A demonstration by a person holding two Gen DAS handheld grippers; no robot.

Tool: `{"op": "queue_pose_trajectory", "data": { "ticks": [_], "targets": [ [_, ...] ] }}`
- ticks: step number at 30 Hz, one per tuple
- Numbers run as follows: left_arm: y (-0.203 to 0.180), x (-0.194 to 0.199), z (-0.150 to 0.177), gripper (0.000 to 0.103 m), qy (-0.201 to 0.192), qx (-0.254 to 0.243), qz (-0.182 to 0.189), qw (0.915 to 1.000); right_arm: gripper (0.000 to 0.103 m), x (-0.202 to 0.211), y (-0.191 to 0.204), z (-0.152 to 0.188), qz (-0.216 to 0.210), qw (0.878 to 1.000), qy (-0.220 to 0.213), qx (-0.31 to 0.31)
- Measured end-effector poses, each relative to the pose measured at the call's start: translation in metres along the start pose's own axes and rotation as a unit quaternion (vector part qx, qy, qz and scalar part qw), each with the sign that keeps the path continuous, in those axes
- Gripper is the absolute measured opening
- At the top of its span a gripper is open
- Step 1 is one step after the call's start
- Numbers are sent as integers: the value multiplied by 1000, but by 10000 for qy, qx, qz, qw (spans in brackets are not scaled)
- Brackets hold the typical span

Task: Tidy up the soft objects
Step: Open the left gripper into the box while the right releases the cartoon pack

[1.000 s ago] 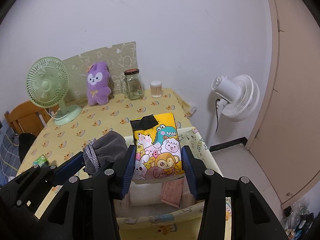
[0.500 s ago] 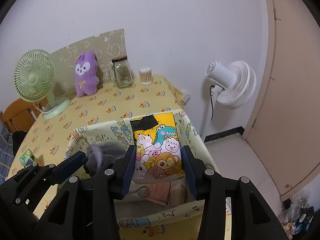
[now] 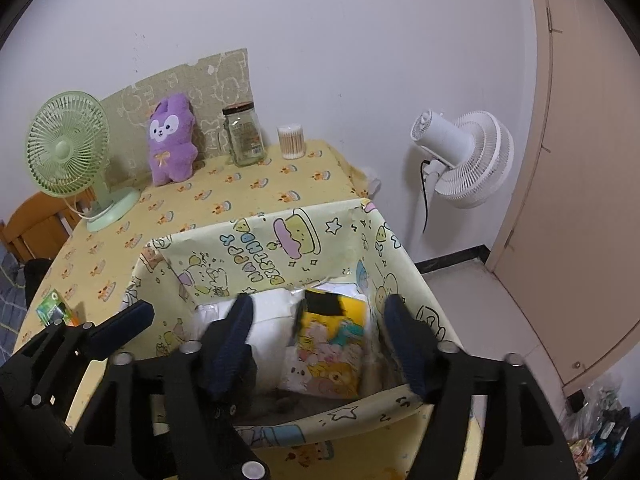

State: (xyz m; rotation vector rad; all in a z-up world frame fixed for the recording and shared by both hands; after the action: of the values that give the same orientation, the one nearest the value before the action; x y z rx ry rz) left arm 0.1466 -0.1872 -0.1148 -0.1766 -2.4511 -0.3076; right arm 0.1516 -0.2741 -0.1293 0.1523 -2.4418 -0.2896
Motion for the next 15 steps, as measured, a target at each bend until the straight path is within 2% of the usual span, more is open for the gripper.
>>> {"op": "queue_pose_trajectory", "data": {
  "ticks": [2, 15],
  "targets": [
    [2, 2, 0, 79, -4, 19, 16, 10000, 82, 3, 2, 0, -26, 10000, -11, -23],
    [22, 29, -5, 84, -189, 175, -49, 9997, 89, 24, 26, -7, -111, 9998, -146, 44]
  ]
}}
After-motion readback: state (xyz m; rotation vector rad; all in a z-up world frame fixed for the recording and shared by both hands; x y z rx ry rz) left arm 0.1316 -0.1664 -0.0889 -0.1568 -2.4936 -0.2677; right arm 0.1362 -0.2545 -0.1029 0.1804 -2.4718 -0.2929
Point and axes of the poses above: each gripper's, at about its wrist camera, not at the fingertips, and x roughly against the way its jaws point, y to its left, z to its underside, the point moved 3 cm from there along -x, roughly the way its jaws point, and after that the axes turned 13 degrees about -z, right-handed, at the moved point
